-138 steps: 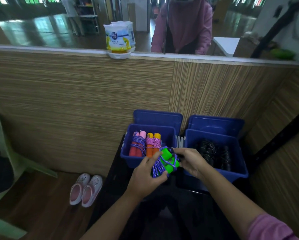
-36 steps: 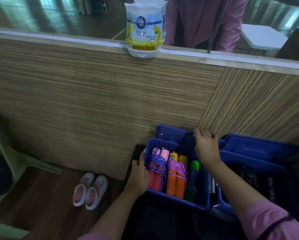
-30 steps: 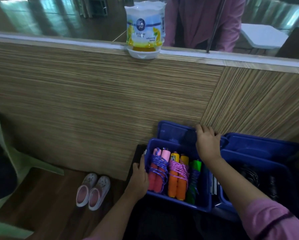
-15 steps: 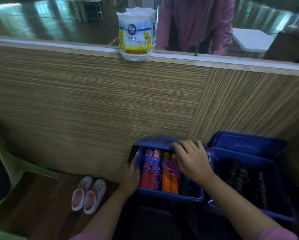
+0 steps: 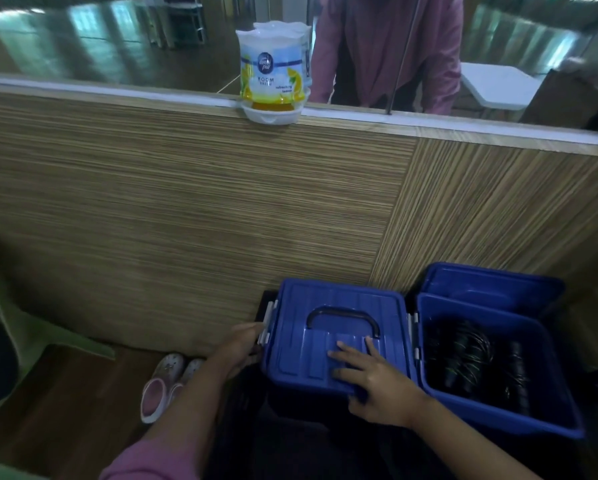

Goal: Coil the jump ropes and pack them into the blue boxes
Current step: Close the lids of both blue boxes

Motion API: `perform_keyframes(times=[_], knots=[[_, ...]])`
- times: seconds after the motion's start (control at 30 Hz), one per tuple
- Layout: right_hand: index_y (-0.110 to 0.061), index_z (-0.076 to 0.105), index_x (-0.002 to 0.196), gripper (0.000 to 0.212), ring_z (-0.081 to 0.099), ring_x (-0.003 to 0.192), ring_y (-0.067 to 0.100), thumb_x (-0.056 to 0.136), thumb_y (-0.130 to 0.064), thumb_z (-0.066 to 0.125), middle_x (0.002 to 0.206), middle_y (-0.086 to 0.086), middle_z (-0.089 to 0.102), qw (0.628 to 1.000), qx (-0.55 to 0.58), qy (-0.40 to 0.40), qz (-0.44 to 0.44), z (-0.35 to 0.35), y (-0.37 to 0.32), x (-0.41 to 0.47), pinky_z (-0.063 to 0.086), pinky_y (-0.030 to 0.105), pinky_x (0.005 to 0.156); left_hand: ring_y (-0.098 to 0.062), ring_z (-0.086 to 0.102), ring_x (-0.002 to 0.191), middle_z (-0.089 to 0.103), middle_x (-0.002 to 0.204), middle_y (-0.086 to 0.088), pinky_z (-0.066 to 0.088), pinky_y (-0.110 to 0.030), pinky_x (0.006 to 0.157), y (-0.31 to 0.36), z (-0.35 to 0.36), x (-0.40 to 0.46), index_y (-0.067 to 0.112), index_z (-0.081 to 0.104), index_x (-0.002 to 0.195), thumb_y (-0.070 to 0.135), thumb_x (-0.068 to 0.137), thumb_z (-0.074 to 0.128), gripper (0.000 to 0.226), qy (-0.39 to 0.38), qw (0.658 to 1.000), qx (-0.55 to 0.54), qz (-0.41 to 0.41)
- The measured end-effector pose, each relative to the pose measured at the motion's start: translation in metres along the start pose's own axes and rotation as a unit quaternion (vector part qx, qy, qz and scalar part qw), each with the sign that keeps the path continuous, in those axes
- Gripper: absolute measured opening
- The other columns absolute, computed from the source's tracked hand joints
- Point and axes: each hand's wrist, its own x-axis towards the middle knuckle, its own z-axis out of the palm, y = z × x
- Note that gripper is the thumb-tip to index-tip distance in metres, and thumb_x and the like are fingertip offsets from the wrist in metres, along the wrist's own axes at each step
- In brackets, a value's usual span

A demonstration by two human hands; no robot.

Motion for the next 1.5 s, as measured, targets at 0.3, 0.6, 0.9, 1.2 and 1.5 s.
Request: perform_keyframes(times=[0.3, 0.6, 0.9, 1.2, 1.5], knots=[[-0.036, 0.041, 0.141, 0.056, -0.005, 0.142, 0.000, 0.086, -0.043, 0.039, 0.156, -0.015, 0.020, 0.998, -0.009, -0.063, 0.027, 0.000, -0.009, 0.017, -0.015, 0.047, 0.115, -0.018, 0.054, 0.074, 0.059, 0.086, -0.003, 0.049, -0.032, 0.066, 0.002, -0.006, 0.004, 0.019, 0.064, 0.105, 0.020, 0.096, 0.053, 0.014, 0.008, 1.000, 0.006, 0.003], [-0.031, 0.046, 0.139, 0.052, 0.010, 0.146, 0.009, 0.089, -0.034, 0.057, 0.155, -0.008, 0.024, 0.984, -0.027, -0.160, 0.078, -0.020, -0.018, 0.036, -0.006, 0.047, 0.116, -0.018, 0.057, 0.070, 0.067, 0.081, -0.003, 0.045, -0.029, 0.061, 0.009, -0.008, 0.002, 0.015, 0.064, 0.098, 0.023, 0.093, 0.059, 0.010, -0.034, 0.999, -0.041, 0.000], [-0.025, 0.065, 0.121, 0.044, 0.034, 0.126, 0.018, 0.078, -0.031, 0.068, 0.135, -0.007, 0.043, 0.981, -0.001, -0.163, 0.106, -0.027, -0.025, 0.048, 0.011, 0.061, 0.113, -0.027, 0.059, 0.107, 0.063, 0.122, -0.017, 0.050, -0.041, 0.081, 0.011, -0.014, 0.014, 0.008, 0.059, 0.122, 0.016, 0.092, 0.060, 0.031, -0.094, 0.993, -0.063, -0.039], [-0.020, 0.065, 0.121, 0.041, 0.031, 0.129, 0.020, 0.080, -0.025, 0.066, 0.136, -0.005, 0.042, 0.980, 0.019, -0.167, 0.109, -0.028, -0.027, 0.050, 0.007, 0.061, 0.113, -0.031, 0.060, 0.110, 0.063, 0.120, -0.021, 0.051, -0.044, 0.089, 0.022, 0.001, 0.008, 0.001, 0.058, 0.122, 0.014, 0.065, 0.079, 0.062, -0.088, 0.994, -0.063, -0.031], [-0.020, 0.060, 0.127, 0.039, 0.032, 0.138, 0.012, 0.091, -0.033, 0.055, 0.148, -0.004, 0.039, 0.992, 0.093, -0.035, 0.083, -0.007, -0.014, 0.033, 0.006, 0.039, 0.121, -0.025, 0.057, 0.084, 0.063, 0.096, -0.014, 0.046, -0.033, 0.073, 0.033, 0.008, -0.006, 0.004, 0.061, 0.098, 0.012, 0.092, 0.061, 0.010, 0.093, 0.993, 0.068, 0.038]])
